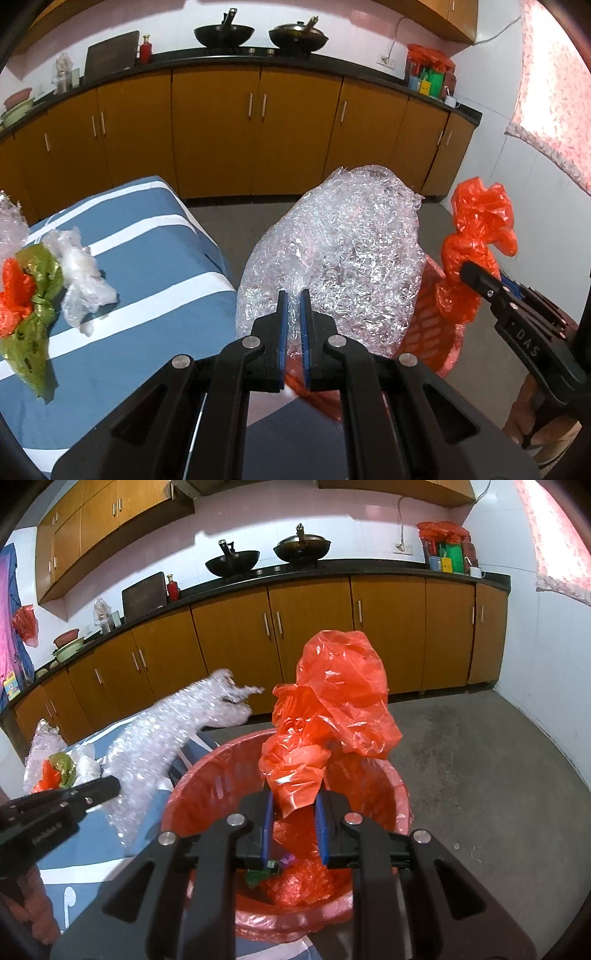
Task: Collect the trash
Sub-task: 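Drop the bubble wrap from the left tool into the red basket while the right tool drops the red bag, then move both open tools back over the pile of bags on the table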
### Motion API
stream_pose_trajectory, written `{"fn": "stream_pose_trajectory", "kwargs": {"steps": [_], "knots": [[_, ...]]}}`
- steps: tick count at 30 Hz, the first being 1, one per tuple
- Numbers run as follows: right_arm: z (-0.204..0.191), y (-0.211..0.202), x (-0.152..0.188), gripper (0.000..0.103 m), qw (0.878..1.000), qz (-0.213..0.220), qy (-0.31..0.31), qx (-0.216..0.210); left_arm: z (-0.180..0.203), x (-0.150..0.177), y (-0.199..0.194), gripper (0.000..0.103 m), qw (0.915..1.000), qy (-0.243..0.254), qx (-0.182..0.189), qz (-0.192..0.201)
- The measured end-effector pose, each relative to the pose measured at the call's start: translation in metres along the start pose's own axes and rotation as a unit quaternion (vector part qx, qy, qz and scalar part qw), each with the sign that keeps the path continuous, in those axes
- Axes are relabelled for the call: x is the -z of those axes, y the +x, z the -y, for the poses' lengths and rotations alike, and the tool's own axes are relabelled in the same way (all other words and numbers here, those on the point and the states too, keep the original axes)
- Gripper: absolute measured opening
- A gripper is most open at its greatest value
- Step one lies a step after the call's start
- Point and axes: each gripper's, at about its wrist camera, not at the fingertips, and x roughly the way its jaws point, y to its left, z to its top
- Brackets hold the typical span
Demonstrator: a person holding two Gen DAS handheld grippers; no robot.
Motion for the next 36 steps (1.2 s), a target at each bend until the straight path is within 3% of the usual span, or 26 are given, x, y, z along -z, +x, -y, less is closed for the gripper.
{"fn": "stream_pose_trajectory", "kwargs": {"steps": [5,8,10,13,31,32,34,36], "knots": [[0.001,0.008,-0.004,0.02,1.0,-0.002,0.0,0.001,0.008,-0.001,0.012,0.006,1.0,0.004,0.006,-0.006],[0.003,0.014,-0.004,0.026,1.0,-0.007,0.003,-0.006,0.011,0.001,0.02,0.007,0.9997,0.005,0.01,-0.02],[0.005,0.016,-0.004,0.03,1.0,-0.008,0.006,-0.005,0.006,0.003,0.022,0.015,0.9996,0.0,0.013,-0.026],[0.009,0.016,-0.001,0.034,1.0,-0.008,0.011,-0.007,-0.002,0.003,0.021,0.018,0.9995,-0.009,0.01,-0.028],[0.005,0.005,-0.004,0.034,1.0,0.0,0.015,-0.002,-0.035,0.009,-0.001,0.018,0.9991,-0.028,-0.029,-0.008],[0.001,0.005,-0.004,0.034,1.0,-0.001,0.012,-0.003,-0.038,0.009,-0.002,0.02,0.999,-0.03,-0.031,-0.007],[-0.002,0.005,-0.003,0.034,1.0,-0.002,0.009,-0.006,-0.045,0.011,-0.007,0.033,0.9985,-0.035,-0.042,-0.001],[-0.009,0.004,-0.003,0.034,1.0,-0.003,0.003,-0.01,-0.053,0.013,-0.012,0.034,0.9981,-0.037,-0.048,0.004]]}}
